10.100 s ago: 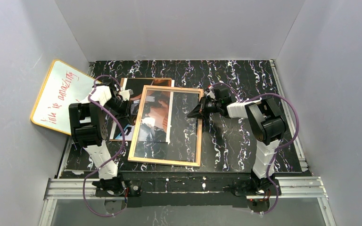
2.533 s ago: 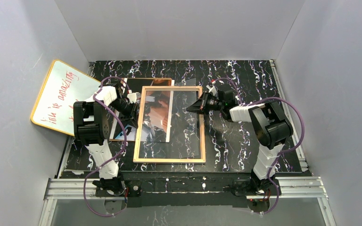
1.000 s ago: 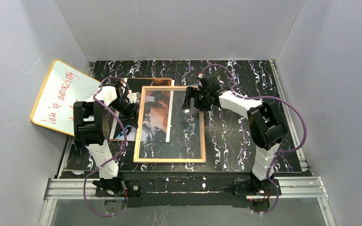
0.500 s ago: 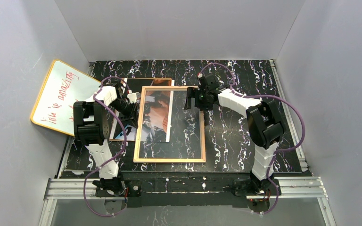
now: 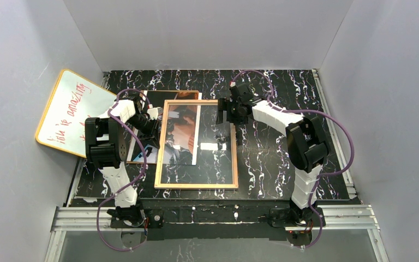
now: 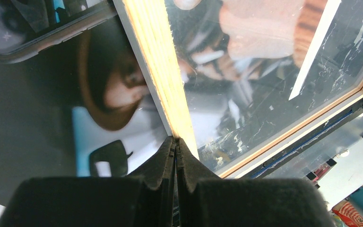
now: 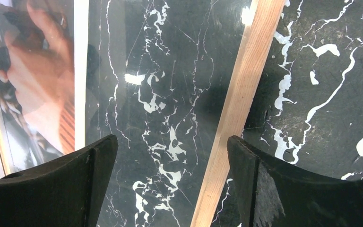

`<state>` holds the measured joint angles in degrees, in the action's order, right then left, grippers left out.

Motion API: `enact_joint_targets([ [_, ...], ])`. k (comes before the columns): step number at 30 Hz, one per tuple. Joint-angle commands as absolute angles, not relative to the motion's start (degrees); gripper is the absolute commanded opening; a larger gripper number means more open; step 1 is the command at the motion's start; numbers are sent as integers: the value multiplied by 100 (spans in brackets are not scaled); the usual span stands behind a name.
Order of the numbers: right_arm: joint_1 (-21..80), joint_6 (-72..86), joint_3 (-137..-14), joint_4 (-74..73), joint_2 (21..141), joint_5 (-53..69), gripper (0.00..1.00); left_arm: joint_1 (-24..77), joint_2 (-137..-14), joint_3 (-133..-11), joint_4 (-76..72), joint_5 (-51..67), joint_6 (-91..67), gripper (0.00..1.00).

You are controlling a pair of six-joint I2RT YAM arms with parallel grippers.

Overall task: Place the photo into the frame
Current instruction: Place the photo frame item in the photo frame.

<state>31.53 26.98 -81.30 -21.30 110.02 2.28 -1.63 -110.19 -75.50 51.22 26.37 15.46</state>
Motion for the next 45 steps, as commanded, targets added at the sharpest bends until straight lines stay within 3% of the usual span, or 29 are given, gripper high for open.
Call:
enact_joint_targets([
  [1, 3156, 2755, -8129, -2081, 10861, 277, 91, -79, -11158, -7501, 5115, 2343, 1723, 0],
  [8, 3164, 2995, -7805, -1913, 10976, 607, 79, -79, -11162, -7501, 5115, 2337, 1723, 0],
  [27, 3143, 3022, -7941, -1834, 11327, 681, 82, -79, -11176, -7515, 5136, 2342, 1722, 0],
  [38, 2589, 2771, -8808, -2174, 11092, 660, 85, -79, -11133, -7632, 5211, 2347, 1723, 0],
  [45, 2404, 2850, -8010, -1975, 11052, 630, 88, 214, -11110, -7685, 5256, 2398, 1753, 0],
])
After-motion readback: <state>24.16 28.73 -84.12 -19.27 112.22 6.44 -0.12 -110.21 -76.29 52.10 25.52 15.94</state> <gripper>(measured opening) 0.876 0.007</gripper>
